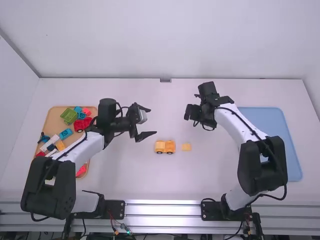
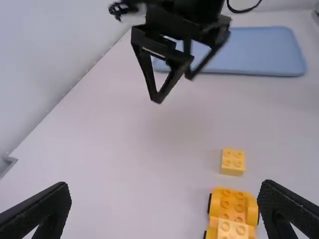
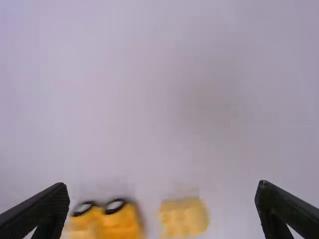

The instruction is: Assemble lego blocks to make yellow taxi

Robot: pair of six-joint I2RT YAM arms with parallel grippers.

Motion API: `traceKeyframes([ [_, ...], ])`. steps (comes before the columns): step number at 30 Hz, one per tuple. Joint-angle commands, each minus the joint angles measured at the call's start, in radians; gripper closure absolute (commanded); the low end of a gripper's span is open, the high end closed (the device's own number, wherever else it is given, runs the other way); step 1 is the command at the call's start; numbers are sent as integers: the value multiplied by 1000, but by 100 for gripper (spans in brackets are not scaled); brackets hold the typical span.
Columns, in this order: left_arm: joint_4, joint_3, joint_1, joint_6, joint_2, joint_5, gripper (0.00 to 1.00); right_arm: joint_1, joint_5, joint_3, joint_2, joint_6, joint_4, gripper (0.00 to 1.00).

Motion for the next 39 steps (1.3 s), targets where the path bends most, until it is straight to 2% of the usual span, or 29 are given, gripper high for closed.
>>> traceKeyframes([
  [1,-23,8,5,15,-14,7,1,-10,120,13,-12,-470,-9,2],
  [3,-45,8,6,17,-14,20,1,-11,114,13,-12,-528,8,2],
  [5,-75,8,1,57,-14,38,1,-7,37,13,-12,-661,24,2],
  [6,-114,8,-2,120,-14,53,1,-4,-108,13,-12,-881,9,2],
  [7,-133,8,-1,151,-14,65,1,-5,-161,13,-12,-956,5,2],
  [10,-200,8,5,262,-5,141,1,-30,-502,0,-14,-1405,-61,2],
  [11,-204,8,4,268,-3,146,1,-33,-533,-2,-15,-1450,-72,2],
  [12,-220,8,1,292,4,164,1,-52,-638,-16,-16,-1609,-119,2],
  [14,-236,8,-1,315,17,169,1,-86,-747,-45,-15,-1773,-155,2],
  [19,-224,8,3,322,80,233,1,-179,-908,-189,-15,-1872,-85,2],
  [20,-222,8,3,322,82,237,1,-180,-911,-195,-15,-1871,-80,2],
  [24,-185,8,-3,322,148,273,1,-188,-894,-314,-15,-1872,104,2],
  [31,-153,8,-11,319,211,273,1,-188,-888,-484,8,-1743,401,3],
  [35,-152,8,-12,320,212,273,1,-188,-924,-496,69,-1807,411,4],
  [39,-157,8,-13,319,212,273,1,-188,-906,-497,164,-1869,450,17],
])
